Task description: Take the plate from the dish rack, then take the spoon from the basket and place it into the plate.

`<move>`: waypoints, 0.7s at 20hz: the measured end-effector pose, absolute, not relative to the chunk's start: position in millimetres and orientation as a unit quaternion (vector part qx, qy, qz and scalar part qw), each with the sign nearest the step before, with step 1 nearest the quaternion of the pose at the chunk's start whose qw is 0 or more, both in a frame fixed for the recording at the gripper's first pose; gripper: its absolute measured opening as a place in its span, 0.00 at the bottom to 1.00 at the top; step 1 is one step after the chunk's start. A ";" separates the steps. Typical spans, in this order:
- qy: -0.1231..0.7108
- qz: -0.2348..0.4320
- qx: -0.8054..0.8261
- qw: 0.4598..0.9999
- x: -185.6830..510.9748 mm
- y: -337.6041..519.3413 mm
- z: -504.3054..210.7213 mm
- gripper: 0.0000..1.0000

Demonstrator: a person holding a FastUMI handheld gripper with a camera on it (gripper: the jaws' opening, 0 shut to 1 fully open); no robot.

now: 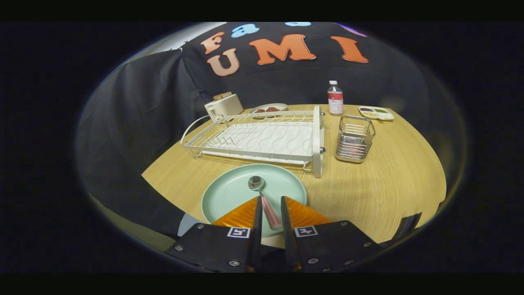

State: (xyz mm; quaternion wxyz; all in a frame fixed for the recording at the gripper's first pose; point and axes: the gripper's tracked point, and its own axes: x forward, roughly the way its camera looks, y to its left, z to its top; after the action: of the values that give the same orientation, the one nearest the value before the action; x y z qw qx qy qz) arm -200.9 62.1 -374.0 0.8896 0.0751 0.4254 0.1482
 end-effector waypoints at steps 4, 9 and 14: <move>0.409 0.129 0.081 0.900 -191.2 50.1 -356.1 0.31; 0.329 0.095 0.079 0.936 -150.6 25.3 -288.0 0.47; 0.225 0.072 0.063 0.970 -107.9 7.4 -199.0 0.67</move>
State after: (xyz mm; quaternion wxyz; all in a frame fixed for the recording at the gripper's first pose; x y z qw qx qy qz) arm -107.9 7.4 -199.0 0.9696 0.0629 0.2254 0.0722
